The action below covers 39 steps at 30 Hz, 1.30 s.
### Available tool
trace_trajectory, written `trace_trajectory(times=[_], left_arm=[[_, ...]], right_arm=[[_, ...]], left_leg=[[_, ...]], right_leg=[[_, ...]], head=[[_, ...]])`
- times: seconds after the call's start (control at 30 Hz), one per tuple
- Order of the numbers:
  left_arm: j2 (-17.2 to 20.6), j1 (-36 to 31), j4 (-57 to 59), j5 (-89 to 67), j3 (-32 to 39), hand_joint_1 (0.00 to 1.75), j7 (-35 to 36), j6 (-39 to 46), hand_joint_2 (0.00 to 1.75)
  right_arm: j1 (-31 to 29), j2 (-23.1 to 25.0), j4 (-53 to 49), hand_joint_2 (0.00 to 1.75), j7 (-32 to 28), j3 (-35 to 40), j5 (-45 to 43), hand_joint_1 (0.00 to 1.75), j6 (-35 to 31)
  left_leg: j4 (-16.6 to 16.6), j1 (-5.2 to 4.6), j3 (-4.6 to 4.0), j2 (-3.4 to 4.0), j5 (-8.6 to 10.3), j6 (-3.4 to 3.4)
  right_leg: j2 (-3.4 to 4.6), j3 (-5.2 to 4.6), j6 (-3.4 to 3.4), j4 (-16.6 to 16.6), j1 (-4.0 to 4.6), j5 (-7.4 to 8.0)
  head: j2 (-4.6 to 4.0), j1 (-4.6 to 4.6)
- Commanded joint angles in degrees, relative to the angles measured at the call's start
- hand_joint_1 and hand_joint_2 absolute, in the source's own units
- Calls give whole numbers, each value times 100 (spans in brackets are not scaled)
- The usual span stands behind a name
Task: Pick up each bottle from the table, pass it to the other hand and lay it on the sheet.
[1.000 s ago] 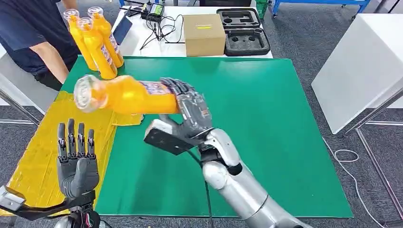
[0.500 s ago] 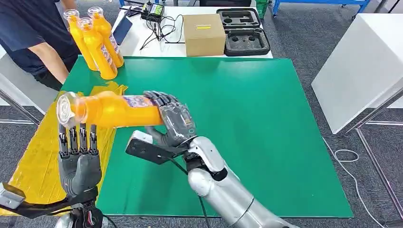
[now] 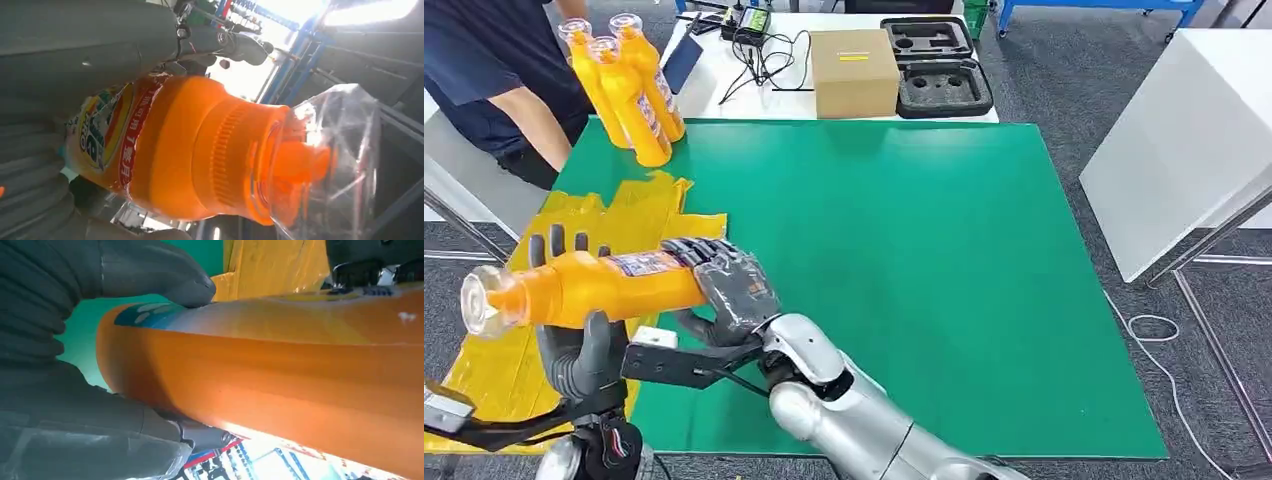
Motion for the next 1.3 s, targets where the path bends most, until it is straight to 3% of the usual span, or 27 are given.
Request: trace_trajectory(times=[0.03, 0.6, 1.3], left_arm=[[26, -13, 105, -29, 122, 0, 24, -20, 175], [-111, 78, -11, -73, 237, 0, 75, 50, 175], [-258, 308, -205, -111, 221, 0, 157, 65, 175]], right_arm=[[-410, -70, 613, 175, -85, 818, -140, 175, -102], [24, -391, -81, 175, -119, 1228, 104, 175, -308], [264, -374, -537, 175, -122, 1410, 374, 175, -281]], left_leg=[[-4, 2, 16, 7, -4, -9], [-4, 5, 17, -8, -5, -9], [-3, 10, 26, -8, -9, -14]], right_leg=[[1, 15, -4, -5, 2, -2], [-15, 20, -3, -10, 6, -6], [-19, 31, -6, -12, 11, -10]], head=[[0, 2], [0, 0], [0, 2]])
